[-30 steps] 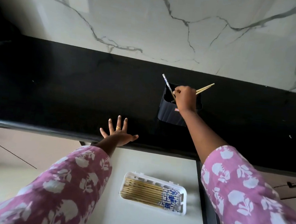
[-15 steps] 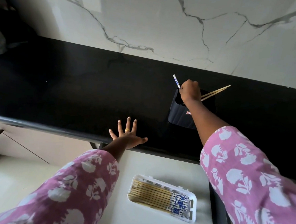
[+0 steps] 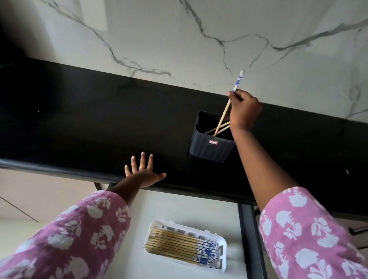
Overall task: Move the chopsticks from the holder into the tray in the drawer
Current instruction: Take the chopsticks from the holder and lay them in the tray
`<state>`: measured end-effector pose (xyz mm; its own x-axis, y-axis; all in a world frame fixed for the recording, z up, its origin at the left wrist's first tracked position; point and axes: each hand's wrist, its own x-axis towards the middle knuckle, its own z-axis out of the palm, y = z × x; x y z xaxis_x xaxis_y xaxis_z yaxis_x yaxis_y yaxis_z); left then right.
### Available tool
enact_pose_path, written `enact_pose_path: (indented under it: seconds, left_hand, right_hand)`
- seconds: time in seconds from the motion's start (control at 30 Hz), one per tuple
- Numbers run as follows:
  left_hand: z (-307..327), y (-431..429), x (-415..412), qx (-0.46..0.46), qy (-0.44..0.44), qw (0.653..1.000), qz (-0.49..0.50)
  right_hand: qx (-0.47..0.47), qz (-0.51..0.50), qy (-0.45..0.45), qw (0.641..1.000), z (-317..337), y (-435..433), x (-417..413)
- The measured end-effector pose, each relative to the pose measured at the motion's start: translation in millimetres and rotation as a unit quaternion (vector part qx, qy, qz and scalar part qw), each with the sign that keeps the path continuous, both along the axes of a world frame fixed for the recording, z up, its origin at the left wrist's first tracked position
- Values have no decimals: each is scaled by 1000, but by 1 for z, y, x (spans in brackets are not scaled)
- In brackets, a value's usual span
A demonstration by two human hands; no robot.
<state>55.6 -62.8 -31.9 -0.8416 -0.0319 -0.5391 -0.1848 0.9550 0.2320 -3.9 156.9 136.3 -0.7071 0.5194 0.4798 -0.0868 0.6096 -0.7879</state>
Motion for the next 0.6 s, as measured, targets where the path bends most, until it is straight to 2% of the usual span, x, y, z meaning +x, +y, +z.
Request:
enact_pose_path:
  seconds: [0.1, 0.17, 0.27, 0.37, 0.5, 0.6]
  left_hand:
    - [8, 16, 10, 1, 7, 1000, -7]
    - [18, 32, 16, 30, 35, 999, -19]
    - [40, 56, 17, 123, 79, 989, -7]
    - [70, 74, 18, 253, 114, 961, -7]
    - [100, 85, 22, 397, 133, 908, 19]
    - [111, 89, 29, 518, 150, 841, 38]
  right_hand:
    - [-142, -53, 66, 986, 8, 13, 24]
    - [-274, -100, 104, 951, 5, 20, 38]
    - [-471, -132, 127, 863, -16, 20, 65]
    - [-610, -139, 97, 774, -40, 16, 96]
    - [-733, -156, 62, 659, -63, 6, 126]
    - [-812, -104, 45, 572, -75, -3, 140]
